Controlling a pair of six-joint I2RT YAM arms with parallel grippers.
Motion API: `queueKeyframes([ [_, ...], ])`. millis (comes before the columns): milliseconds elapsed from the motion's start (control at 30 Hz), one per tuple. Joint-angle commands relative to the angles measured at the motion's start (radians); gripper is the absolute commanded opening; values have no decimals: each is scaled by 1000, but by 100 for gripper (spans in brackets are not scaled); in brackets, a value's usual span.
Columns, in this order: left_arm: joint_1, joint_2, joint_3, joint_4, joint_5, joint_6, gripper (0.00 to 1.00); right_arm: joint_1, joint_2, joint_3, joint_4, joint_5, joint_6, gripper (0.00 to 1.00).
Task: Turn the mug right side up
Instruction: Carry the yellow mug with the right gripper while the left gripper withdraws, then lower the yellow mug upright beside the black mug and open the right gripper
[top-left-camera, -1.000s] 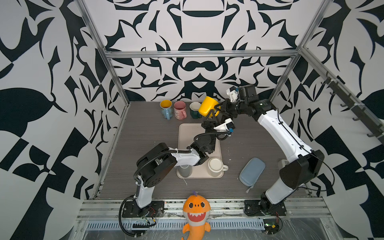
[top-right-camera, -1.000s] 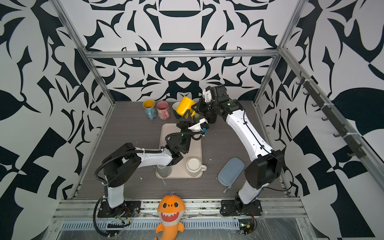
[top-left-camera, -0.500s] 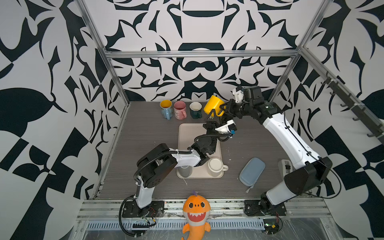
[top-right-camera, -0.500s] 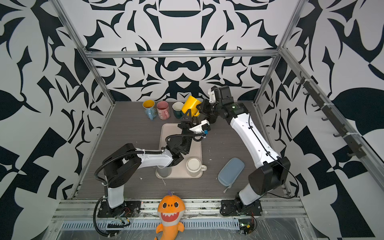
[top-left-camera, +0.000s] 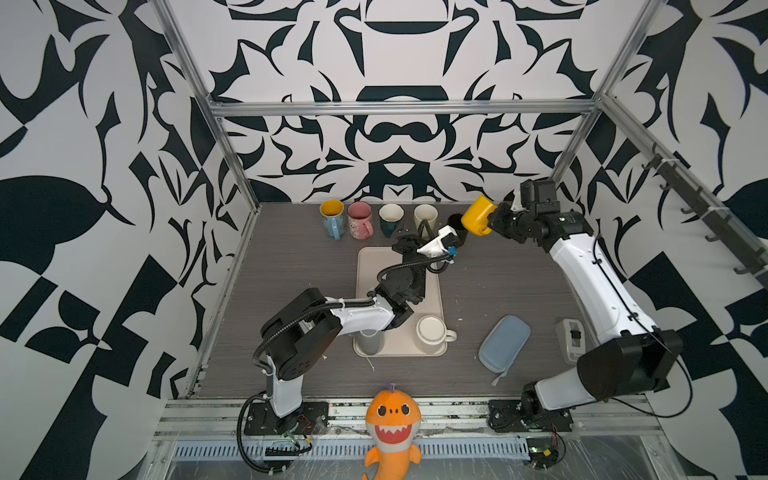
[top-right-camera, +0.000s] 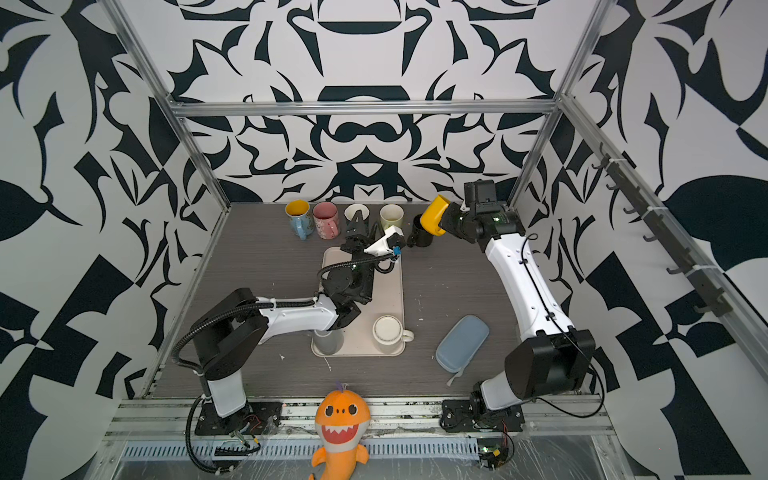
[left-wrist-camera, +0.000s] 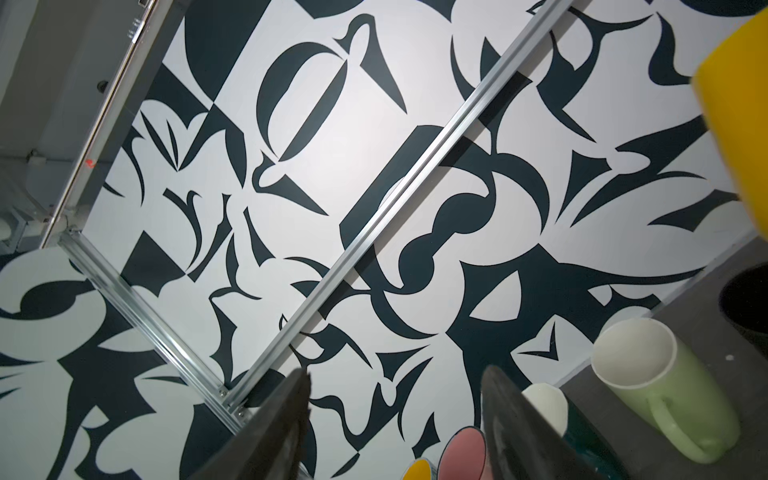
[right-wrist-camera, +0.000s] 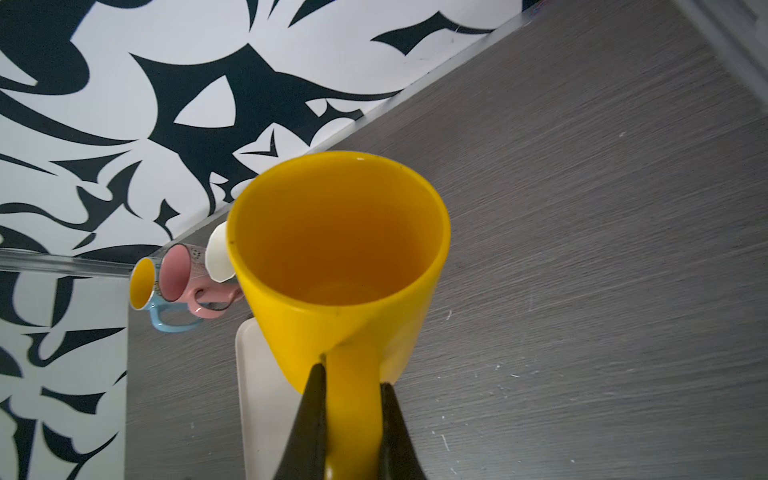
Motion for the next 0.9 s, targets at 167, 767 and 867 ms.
queueKeyframes([
  [167, 82, -193, 14, -431, -76, -502, 68, 6, -104, -83, 92, 237, -120, 0],
  [767, 487, -401, 149, -1405, 650, -1556, 70, 10, -3, -381, 527, 390, -264, 0],
  [867, 524, -385, 157, -1420, 744, -1614, 70, 12, 33, -407, 634, 388, -311, 0],
])
